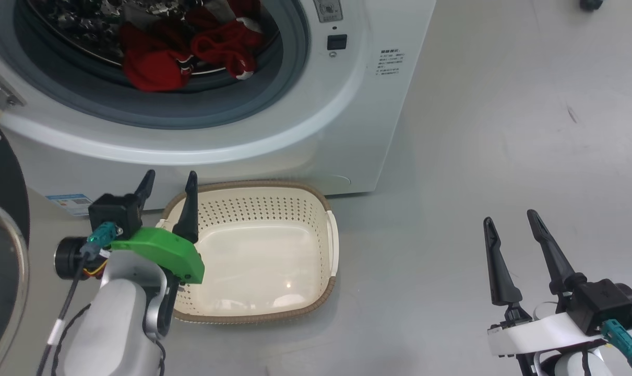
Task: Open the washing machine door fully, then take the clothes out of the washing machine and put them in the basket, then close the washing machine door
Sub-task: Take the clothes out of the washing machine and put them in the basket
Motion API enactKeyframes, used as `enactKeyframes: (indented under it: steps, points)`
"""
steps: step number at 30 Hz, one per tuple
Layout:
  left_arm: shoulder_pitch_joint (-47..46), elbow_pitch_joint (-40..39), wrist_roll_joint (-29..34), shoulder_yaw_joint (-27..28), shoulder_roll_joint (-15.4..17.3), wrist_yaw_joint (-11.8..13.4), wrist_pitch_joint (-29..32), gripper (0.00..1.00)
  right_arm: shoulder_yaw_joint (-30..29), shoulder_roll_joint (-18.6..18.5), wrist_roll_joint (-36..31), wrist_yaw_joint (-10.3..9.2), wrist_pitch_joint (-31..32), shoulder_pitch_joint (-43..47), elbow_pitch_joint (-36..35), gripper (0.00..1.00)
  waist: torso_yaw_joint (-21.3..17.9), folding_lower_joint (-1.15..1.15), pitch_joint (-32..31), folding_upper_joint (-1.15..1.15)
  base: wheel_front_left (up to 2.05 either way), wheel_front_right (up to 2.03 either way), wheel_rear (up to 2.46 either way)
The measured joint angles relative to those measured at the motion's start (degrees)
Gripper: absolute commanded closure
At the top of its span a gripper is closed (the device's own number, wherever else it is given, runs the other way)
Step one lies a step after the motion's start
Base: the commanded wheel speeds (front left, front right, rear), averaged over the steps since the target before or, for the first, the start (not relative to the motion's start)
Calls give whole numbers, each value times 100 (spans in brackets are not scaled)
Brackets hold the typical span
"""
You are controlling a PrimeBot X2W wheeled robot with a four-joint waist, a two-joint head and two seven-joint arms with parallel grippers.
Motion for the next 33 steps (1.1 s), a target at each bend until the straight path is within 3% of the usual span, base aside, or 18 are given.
enactKeyframes:
  steps: [9, 22, 33]
  points:
    - [-1176, 476, -152, 165, 104, -111, 692, 0, 46, -3, 167, 26, 0, -319, -145, 0, -338, 0, 609, 0, 0, 0, 0]
    - [-2906, 840, -155, 368, 616, -209, 1491, 0, 196, -5, 499, 26, 0, -909, -219, 0, -818, 0, 1510, 0, 0, 0, 0]
    - [-3798, 1140, -154, 482, 980, -304, 1807, 0, 394, -7, 782, 24, 0, -1191, -147, 0, -1238, 0, 1942, 0, 0, 0, 0]
